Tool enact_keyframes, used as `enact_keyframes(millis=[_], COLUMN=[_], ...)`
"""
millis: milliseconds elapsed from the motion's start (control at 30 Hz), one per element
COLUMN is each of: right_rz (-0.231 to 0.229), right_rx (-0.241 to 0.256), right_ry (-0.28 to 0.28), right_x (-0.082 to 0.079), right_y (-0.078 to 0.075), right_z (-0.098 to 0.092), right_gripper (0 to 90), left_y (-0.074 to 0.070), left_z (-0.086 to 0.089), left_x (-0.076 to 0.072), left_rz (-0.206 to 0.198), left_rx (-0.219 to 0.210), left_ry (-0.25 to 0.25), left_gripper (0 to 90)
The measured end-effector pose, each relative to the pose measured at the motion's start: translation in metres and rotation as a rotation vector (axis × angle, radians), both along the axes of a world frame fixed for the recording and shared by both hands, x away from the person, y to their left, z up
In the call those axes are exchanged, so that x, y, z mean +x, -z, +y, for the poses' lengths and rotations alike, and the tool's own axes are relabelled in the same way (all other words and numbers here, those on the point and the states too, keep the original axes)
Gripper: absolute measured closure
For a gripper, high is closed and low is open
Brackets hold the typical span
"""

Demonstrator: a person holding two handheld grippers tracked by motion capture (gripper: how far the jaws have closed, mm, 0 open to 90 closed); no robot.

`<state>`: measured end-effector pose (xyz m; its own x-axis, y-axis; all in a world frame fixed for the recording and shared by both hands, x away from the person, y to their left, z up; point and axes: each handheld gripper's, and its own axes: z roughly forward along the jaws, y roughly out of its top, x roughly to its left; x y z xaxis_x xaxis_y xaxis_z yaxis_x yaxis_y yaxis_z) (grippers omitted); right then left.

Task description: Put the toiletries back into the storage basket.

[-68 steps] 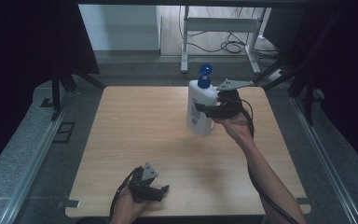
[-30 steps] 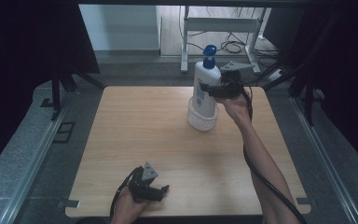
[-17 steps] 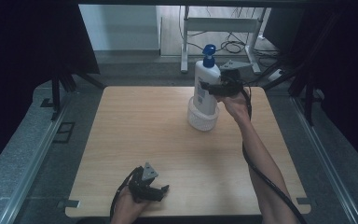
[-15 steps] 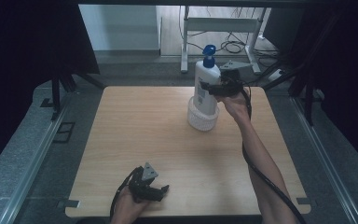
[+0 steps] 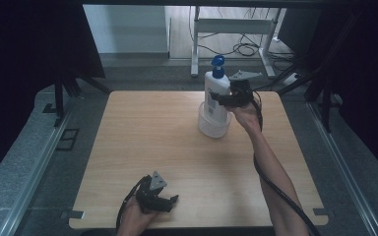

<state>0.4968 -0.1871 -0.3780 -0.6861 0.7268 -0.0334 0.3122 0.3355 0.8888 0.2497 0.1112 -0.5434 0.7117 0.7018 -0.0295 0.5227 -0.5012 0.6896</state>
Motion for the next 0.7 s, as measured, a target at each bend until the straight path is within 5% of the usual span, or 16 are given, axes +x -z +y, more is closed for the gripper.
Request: enact_keyframes(millis=[700], right_rz=[0.048], right_rx=[-0.023], right_ry=[-0.018], right_x=[0.004], right_y=[0.044], right_z=[0.010], right_gripper=[37.7], left_y=[0.000], left_z=[0.000], left_x=[0.000], left_rz=[0.001], left_rx=[-0.001], left_ry=[-0.001], left_gripper=[12.5])
